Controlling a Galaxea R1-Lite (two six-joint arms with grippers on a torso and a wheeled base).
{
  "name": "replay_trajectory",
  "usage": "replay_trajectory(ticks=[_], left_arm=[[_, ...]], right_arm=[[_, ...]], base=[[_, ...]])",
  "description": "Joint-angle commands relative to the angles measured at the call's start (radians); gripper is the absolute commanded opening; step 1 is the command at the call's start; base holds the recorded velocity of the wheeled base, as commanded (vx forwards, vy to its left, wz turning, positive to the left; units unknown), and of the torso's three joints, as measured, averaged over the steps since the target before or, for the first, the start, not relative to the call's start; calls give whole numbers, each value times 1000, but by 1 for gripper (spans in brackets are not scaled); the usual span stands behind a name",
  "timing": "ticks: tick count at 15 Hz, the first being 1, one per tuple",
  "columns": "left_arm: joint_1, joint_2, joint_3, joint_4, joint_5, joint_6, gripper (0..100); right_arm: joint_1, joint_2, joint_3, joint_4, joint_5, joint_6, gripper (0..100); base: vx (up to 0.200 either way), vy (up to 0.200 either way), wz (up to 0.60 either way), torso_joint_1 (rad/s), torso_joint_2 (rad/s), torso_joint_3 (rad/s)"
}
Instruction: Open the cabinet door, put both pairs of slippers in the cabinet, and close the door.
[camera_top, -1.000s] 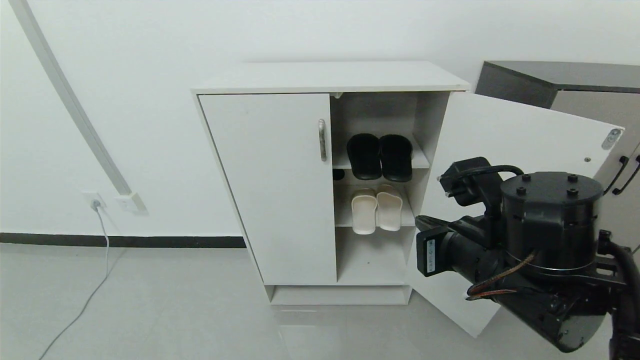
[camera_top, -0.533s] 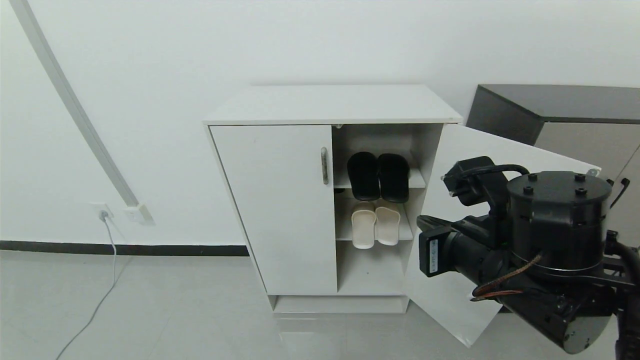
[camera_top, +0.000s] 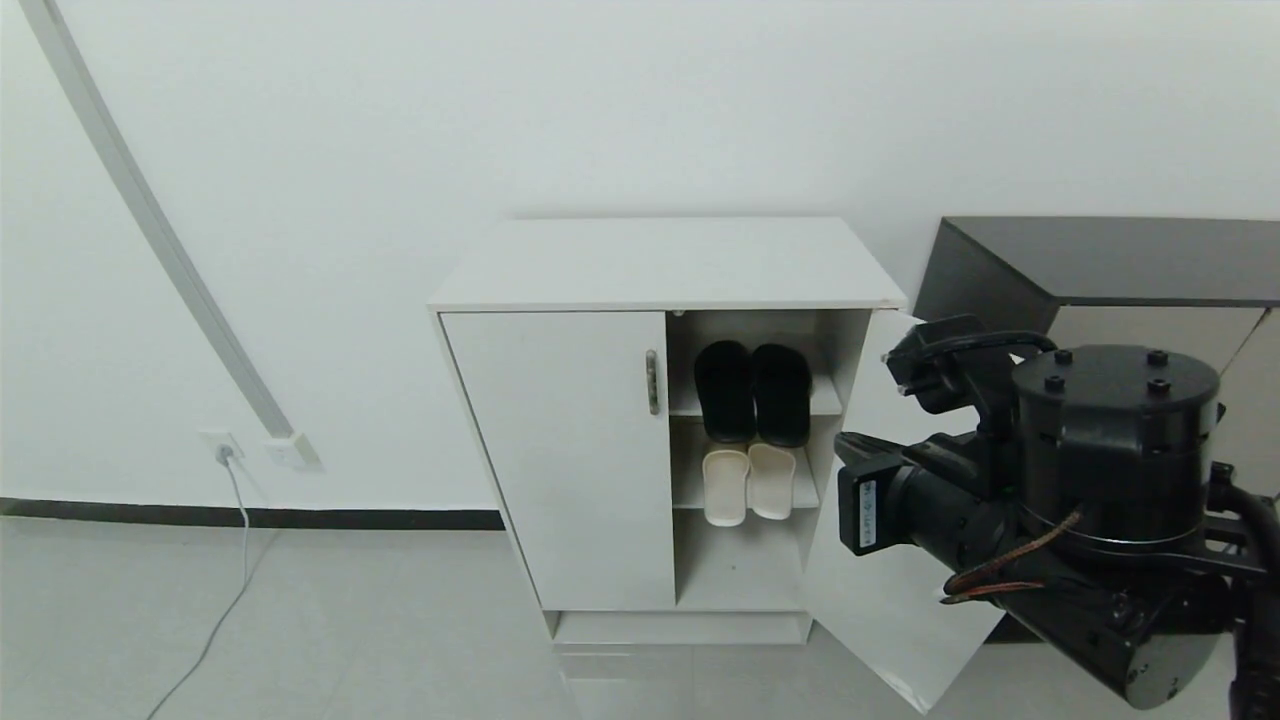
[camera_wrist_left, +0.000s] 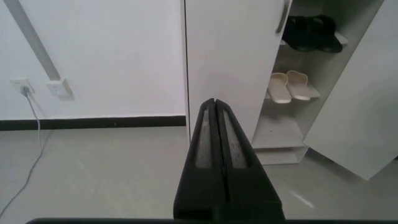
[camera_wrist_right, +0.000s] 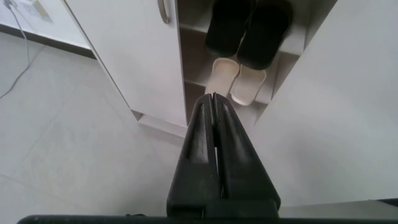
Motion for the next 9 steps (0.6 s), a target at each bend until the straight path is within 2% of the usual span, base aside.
replay_trajectory(ticks=[1,9], left_arm=[[0,1,0,0,0,0,0],[0,1,0,0,-2,3,0]], right_arm=[[0,5,2,-1,1,0,0],[-2,14,2,-2,2,0,0]], base=[[0,0,0,227,-549,-310],[0,0,0,245,-572,-324]])
